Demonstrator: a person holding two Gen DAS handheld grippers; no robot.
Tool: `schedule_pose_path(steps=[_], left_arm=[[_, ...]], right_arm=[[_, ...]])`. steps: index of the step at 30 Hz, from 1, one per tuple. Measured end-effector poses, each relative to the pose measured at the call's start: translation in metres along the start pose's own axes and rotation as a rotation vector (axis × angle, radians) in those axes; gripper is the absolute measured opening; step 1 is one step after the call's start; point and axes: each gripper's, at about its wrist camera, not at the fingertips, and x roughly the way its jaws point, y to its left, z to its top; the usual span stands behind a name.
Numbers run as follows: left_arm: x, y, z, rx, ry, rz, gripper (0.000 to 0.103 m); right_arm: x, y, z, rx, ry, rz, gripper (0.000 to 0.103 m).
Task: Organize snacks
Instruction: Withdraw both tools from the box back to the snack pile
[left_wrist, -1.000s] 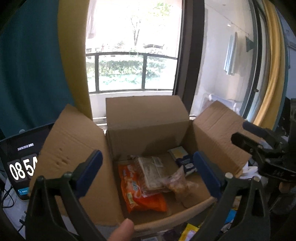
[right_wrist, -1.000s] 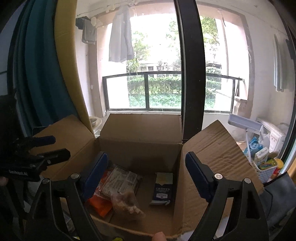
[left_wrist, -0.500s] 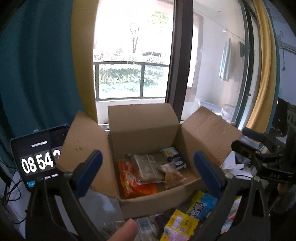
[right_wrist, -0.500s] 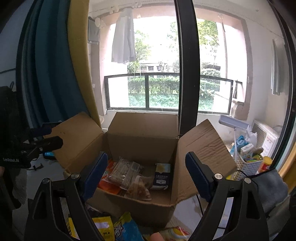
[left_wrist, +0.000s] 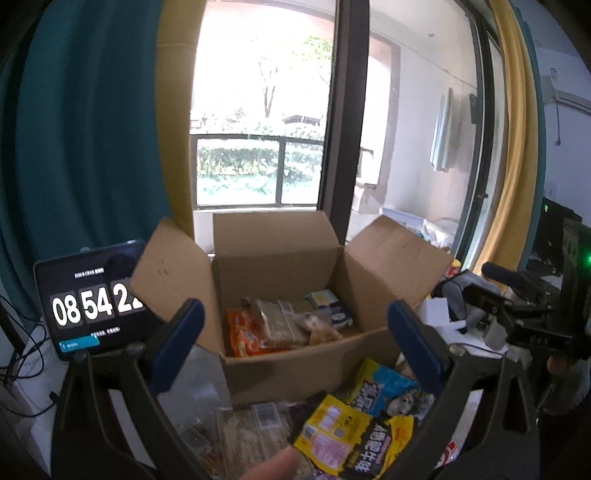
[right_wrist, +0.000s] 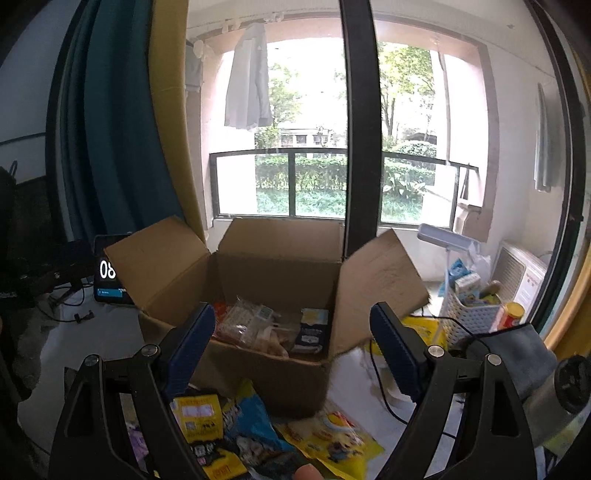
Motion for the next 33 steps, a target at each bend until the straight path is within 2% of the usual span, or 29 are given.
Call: schedule_pose_path(steps=[20, 27, 33], left_arm=[[0.047, -0.074, -0.059, 0.052, 0.205, -0.027, 0.1], [0.057, -0.078, -0.087, 0.053, 0.29, -0.01, 0.1], [0.061, -0.067, -0.101, 0.034, 0.332, 0.002, 0.1]], right_arm=[[-0.009, -0.059, -0.069, 0.172, 0.082, 0.007, 0.088], [-0.002, -0.065, -0.09, 0.219, 0.128, 0.035, 0.088], [0.006, -0.053, -0.106, 0.232, 0.171, 0.079, 0.088]])
